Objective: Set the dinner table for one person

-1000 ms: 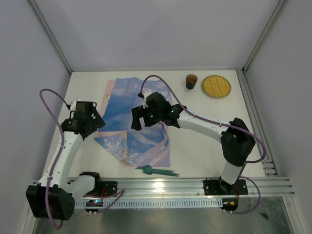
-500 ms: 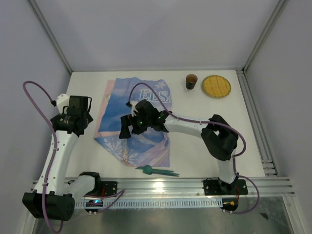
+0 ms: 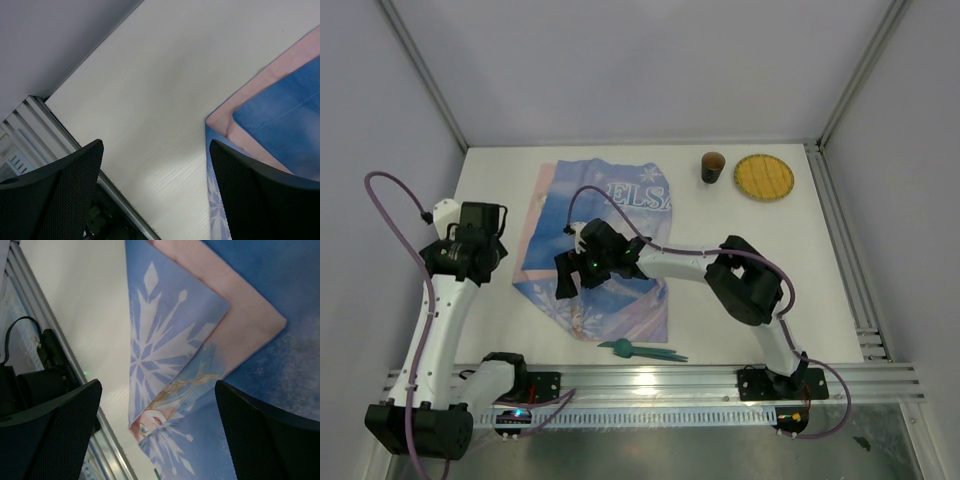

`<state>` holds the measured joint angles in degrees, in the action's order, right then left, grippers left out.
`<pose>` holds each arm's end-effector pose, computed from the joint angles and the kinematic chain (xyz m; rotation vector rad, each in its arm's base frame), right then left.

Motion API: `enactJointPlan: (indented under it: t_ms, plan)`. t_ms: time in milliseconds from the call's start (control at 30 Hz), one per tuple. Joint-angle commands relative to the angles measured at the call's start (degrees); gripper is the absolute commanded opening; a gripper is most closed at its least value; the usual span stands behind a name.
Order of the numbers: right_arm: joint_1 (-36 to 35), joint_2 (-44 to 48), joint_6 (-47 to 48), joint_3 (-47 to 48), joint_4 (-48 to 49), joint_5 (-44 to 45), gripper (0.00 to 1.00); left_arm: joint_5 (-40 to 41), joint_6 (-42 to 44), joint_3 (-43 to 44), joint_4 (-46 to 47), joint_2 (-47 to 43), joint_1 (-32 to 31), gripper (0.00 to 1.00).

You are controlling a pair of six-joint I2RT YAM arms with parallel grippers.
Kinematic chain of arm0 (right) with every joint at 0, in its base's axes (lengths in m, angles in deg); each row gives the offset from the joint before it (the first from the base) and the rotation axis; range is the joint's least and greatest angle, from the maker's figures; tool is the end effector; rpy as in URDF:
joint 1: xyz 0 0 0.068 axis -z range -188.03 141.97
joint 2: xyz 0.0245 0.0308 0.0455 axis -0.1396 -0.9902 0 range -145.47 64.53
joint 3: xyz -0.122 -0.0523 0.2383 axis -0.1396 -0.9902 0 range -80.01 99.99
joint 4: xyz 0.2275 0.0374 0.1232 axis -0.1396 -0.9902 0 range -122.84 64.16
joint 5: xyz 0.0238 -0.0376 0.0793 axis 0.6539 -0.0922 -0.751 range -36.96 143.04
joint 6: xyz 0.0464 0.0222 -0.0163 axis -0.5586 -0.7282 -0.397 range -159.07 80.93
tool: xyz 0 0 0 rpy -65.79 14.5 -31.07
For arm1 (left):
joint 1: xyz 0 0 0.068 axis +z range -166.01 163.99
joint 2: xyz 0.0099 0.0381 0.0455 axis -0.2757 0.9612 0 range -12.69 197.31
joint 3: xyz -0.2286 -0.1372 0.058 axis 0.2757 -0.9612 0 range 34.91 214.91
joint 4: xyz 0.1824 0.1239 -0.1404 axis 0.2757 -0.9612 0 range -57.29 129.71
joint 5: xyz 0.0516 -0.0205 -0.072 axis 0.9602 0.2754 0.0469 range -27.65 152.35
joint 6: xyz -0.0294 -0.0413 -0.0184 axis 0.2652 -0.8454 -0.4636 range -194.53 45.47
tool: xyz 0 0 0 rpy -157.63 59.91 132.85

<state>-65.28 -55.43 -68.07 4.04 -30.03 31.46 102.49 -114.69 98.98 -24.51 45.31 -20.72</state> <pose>0.2418 0.4001 0.1781 -0.8280 2.3777 1.1466 0.1721 0.0088 0.3370 -0.9380 2.1398 0.5316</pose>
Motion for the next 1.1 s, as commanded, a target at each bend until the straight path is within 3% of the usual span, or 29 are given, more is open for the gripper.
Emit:
enactJointPlan:
  t_ms: [0, 233, 400, 1067]
  plan:
    - [0.2, 0.3, 3.5, 4.4, -1.0, 6.6, 0.98, 1.7, 0.3, -0.9, -1.2, -2.2, 0.2, 0.89]
    - [0.3, -0.4, 7.5, 10.1, -4.2, 13.4, 0.98, 0.5, 0.3, -1.8, -1.2, -2.5, 0.2, 0.89]
    - [0.4, -2.7, 8.2, 13.4, -6.2, 13.7, 0.98, 0.5, 0.4, -1.9, -1.1, -2.3, 0.2, 0.89]
    - [0.3, -4.0, 7.5, 8.7, -5.8, 14.4, 0.98, 0.3, 0.3, -3.2, -1.0, -2.3, 0.2, 0.90]
